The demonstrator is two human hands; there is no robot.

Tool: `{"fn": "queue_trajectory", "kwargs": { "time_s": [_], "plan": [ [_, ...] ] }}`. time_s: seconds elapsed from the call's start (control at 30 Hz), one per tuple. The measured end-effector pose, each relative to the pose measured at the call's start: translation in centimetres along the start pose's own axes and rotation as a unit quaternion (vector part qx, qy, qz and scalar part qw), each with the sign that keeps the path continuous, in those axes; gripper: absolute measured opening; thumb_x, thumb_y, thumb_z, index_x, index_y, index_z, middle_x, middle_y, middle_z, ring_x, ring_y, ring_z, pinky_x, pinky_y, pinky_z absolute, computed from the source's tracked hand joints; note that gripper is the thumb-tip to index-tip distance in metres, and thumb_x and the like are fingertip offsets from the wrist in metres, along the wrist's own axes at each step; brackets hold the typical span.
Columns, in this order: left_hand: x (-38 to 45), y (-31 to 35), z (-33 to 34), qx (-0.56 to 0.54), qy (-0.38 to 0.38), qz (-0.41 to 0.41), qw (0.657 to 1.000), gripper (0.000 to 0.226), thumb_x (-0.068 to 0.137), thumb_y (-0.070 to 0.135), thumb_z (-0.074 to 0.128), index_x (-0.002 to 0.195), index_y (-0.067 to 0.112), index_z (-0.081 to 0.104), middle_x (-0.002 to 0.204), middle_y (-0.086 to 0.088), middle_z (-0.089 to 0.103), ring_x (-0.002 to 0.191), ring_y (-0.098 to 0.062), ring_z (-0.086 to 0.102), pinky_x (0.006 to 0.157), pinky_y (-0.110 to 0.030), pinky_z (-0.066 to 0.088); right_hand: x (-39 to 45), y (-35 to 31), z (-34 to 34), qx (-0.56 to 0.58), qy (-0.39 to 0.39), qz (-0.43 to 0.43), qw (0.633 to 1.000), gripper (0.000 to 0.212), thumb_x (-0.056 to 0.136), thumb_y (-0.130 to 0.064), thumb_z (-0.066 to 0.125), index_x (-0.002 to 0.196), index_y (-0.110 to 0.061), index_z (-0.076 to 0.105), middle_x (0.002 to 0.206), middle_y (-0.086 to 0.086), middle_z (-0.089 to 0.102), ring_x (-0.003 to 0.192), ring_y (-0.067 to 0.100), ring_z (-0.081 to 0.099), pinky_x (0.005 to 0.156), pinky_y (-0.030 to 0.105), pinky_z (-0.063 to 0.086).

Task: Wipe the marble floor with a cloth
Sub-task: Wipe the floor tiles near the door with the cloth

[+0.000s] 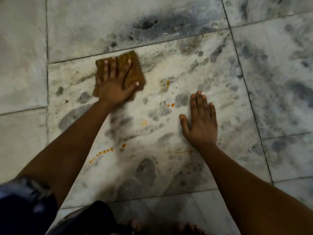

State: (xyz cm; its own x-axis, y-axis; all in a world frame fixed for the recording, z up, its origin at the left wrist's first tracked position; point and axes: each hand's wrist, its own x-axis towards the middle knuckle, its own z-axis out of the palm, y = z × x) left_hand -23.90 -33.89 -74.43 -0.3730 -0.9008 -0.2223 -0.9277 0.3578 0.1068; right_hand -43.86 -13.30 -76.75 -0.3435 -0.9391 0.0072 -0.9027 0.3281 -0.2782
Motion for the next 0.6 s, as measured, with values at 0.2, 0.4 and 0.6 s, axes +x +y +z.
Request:
{"fn": "queue_trajectory", "kwargs": {
  "time_s": [0.2, 0.4, 0.6],
  "plan": [
    [-3.1, 6.3, 0.8, 0.04, -0.02, 0.125, 0.991, 0.072, 0.08, 0.073, 0.012, 0.146, 0.044, 0.001, 0.159, -0.003, -0.007, 0.145, -0.03, -0.006, 0.111, -0.058, 0.004, 0.3, -0.2, -0.2, 0.006, -0.008, 0.001, 1.0, 0.069, 0.092, -0.046, 0.029, 0.148, -0.007, 0.022, 0.155, 0.013, 0.02, 0.143, 0.025, 0.018, 0.116, 0.037, 0.007],
    [-5.9, 2.0, 1.4, 0.065, -0.001, 0.188, 0.98, 0.071, 0.078, 0.071, 0.029, 0.141, 0.04, 0.032, 0.157, -0.009, 0.013, 0.143, -0.039, 0.006, 0.109, -0.061, 0.0, 0.0, 0.1, 0.1, 0.01, 0.003, 0.005, 1.0, 0.068, 0.092, -0.046, 0.031, 0.148, -0.007, 0.023, 0.155, 0.012, 0.019, 0.143, 0.023, 0.017, 0.116, 0.038, 0.009],
    [4.1, 8.8, -0.2, 0.014, -0.01, 0.031, 0.999, 0.074, 0.085, 0.069, 0.033, 0.147, 0.041, 0.003, 0.159, -0.004, -0.006, 0.144, -0.034, -0.01, 0.109, -0.064, -0.008, 0.1, 0.0, -0.1, 0.011, -0.003, 0.005, 1.0, 0.068, 0.091, -0.046, 0.032, 0.147, -0.007, 0.024, 0.155, 0.013, 0.019, 0.143, 0.023, 0.017, 0.116, 0.038, 0.01]
  ]
}}
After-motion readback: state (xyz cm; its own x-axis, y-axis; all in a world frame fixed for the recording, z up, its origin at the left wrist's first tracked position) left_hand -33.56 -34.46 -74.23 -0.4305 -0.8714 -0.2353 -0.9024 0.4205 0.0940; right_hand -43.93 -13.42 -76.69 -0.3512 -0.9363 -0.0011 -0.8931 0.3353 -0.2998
